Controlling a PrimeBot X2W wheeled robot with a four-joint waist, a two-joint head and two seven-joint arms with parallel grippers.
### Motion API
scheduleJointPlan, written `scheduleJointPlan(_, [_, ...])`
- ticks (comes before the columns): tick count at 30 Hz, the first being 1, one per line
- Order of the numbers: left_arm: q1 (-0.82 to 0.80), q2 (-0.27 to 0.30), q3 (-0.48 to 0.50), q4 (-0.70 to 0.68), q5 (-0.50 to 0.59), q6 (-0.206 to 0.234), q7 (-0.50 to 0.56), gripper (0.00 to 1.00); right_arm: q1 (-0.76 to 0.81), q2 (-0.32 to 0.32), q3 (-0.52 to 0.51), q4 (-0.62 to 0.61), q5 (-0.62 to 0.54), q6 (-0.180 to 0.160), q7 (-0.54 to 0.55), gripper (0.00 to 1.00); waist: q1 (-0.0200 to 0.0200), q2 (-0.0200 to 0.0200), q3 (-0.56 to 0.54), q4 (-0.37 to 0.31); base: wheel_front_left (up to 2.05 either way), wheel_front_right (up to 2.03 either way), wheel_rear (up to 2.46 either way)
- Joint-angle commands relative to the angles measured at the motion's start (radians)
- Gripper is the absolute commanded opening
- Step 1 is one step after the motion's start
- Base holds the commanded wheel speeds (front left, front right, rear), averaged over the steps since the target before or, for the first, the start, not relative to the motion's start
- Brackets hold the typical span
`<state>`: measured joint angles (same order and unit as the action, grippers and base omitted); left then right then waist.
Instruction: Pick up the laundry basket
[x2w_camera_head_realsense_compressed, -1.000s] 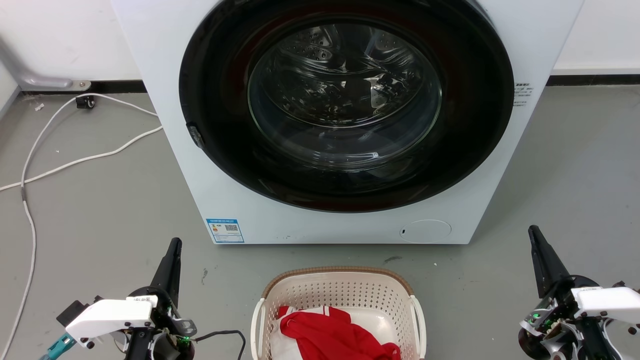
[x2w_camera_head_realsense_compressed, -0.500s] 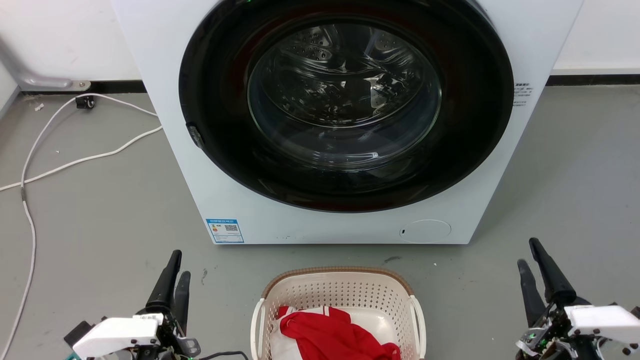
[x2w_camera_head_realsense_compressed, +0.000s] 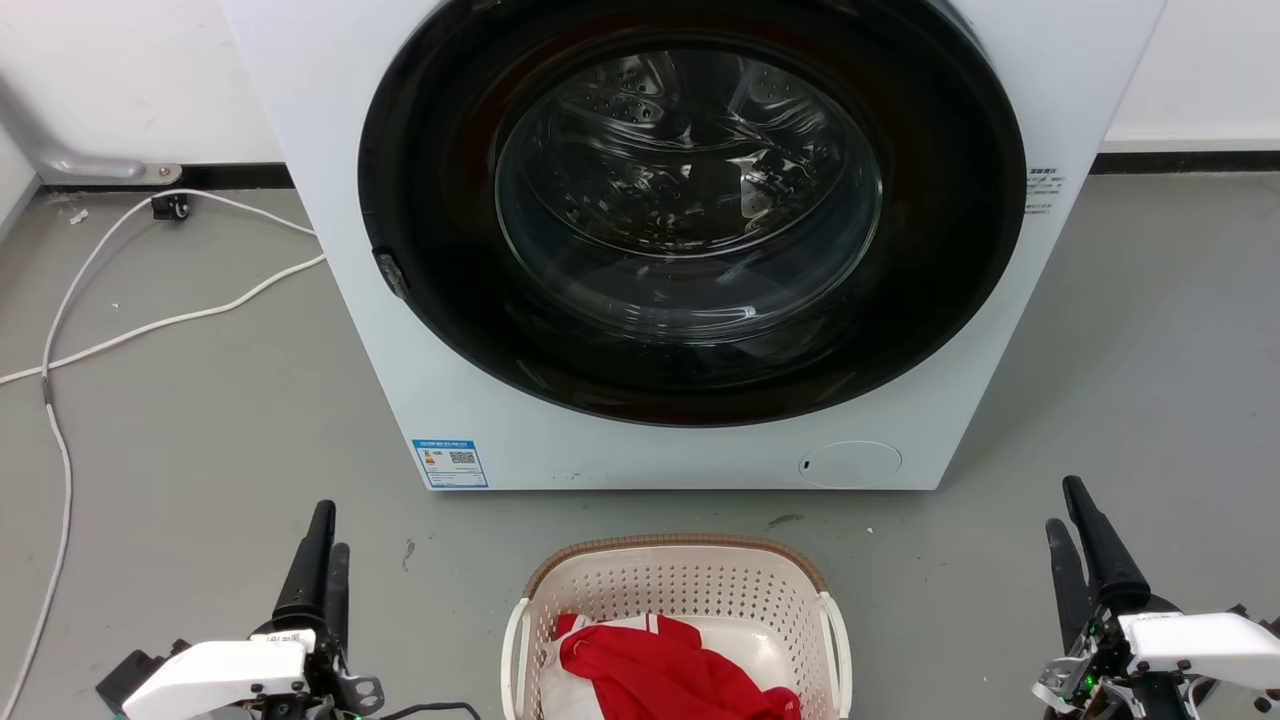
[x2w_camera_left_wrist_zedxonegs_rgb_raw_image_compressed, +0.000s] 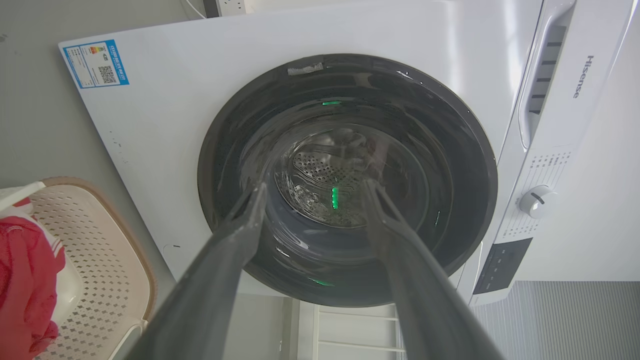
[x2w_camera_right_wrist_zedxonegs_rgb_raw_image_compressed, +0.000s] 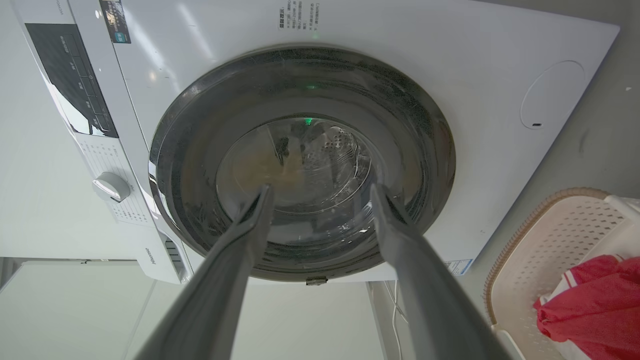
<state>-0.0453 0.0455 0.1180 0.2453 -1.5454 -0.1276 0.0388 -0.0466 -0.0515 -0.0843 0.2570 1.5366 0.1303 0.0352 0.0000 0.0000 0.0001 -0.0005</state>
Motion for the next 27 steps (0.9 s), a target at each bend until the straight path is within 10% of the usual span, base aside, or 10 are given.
scheduleJointPlan(1, [-0.006, 0.003, 0.01, -0.019, 0.021, 0.0, -0.011, 1.0, -0.013, -0.003, -0.002, -0.019, -0.02, 0.0, -0.01, 1.0, 0.0, 0.0, 0.0, 0.0, 0.0, 0.0, 0.0])
scheduleJointPlan(27, [0.019, 0.005, 0.052, -0.216, 0.408, 0.072, -0.111, 1.0, -0.014, -0.002, 0.002, -0.168, -0.622, 0.0, -0.11, 1.0, 0.0, 0.0, 0.001, 0.002, 0.0, 0.0, 0.0])
